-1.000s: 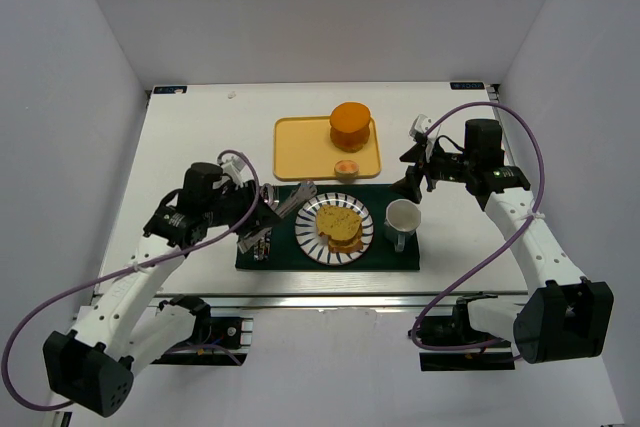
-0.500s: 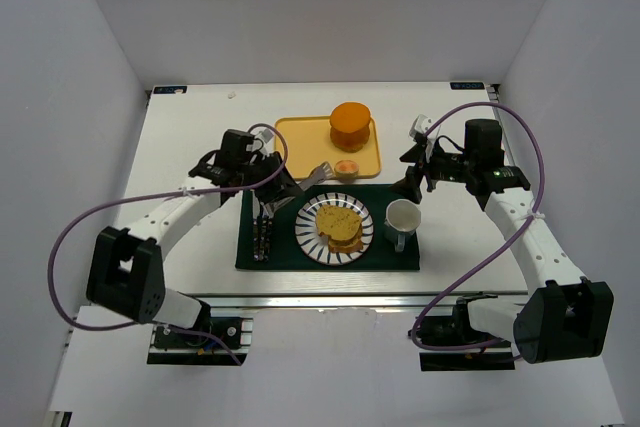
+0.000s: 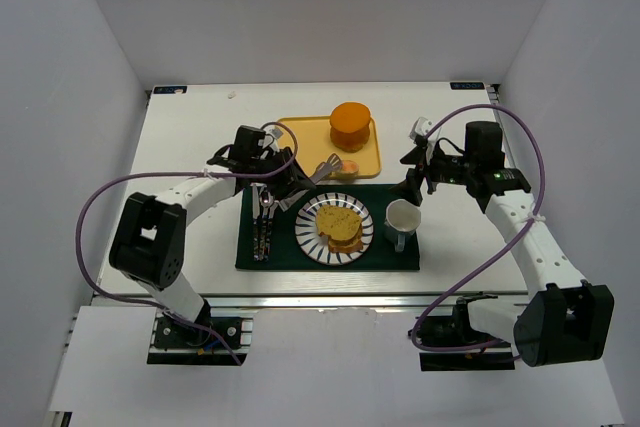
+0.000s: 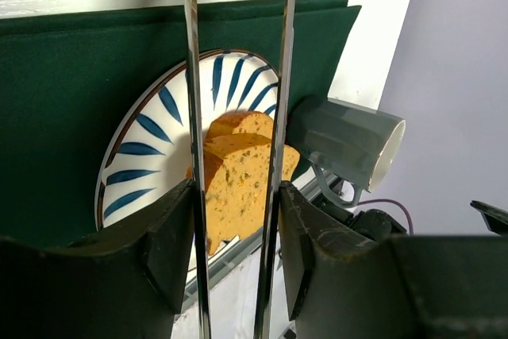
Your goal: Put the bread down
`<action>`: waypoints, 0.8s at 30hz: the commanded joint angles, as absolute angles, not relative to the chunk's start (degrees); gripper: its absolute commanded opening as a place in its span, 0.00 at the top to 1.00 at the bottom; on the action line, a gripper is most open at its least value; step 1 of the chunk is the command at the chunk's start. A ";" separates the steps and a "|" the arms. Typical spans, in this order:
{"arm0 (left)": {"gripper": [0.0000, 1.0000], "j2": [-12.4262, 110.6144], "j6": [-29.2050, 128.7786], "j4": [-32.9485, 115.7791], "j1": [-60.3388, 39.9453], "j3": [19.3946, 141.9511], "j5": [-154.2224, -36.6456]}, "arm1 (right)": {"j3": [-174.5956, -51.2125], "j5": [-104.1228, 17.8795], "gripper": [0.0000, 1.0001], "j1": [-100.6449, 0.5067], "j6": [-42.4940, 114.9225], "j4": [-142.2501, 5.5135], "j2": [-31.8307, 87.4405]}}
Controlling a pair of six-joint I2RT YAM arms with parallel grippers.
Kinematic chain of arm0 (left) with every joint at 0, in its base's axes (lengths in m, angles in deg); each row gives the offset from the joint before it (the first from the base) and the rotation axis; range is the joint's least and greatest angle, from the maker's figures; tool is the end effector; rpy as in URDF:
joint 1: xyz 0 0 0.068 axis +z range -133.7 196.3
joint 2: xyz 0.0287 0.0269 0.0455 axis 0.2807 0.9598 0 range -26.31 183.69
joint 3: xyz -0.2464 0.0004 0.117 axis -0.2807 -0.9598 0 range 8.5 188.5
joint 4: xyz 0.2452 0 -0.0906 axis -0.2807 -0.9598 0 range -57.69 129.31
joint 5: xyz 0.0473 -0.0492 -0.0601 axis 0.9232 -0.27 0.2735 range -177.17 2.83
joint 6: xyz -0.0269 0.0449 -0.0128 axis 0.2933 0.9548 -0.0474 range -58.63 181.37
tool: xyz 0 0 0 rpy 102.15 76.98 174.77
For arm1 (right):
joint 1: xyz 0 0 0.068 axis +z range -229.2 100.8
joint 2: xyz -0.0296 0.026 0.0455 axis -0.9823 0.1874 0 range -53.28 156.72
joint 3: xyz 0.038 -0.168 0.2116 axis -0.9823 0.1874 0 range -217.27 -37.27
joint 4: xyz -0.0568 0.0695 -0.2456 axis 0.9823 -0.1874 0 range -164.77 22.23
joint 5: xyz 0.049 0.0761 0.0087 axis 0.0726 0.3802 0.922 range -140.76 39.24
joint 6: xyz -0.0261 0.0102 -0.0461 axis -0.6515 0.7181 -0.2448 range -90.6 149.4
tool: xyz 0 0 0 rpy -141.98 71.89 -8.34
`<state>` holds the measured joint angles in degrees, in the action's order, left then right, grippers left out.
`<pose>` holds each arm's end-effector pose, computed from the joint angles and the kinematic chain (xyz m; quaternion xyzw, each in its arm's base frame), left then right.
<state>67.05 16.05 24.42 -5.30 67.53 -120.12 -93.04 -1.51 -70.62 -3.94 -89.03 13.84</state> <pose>0.3084 -0.1430 0.2098 -0.0881 0.9000 -0.4059 0.1321 0.2445 0.0642 0.3149 -0.4721 0.6730 0.2634 0.5047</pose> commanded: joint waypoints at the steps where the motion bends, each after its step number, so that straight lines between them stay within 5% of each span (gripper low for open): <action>1: 0.46 67.46 15.49 27.01 -5.49 70.29 -123.29 | -92.64 -0.75 0.11 -71.11 -4.35 -89.39 12.73; 18: 0.49 71.68 14.17 28.76 -5.41 72.22 -127.16 | -92.20 -0.40 0.11 -71.28 -4.17 -89.04 12.55; 24: 0.74 72.12 13.29 30.25 -5.41 71.96 -128.04 | -92.38 -0.31 0.11 -71.29 -4.17 -89.04 12.55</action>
<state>72.91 13.82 27.76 -5.30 70.09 -125.83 -92.60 -1.49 -70.95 -3.99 -89.29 13.77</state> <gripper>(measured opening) 0.358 0.895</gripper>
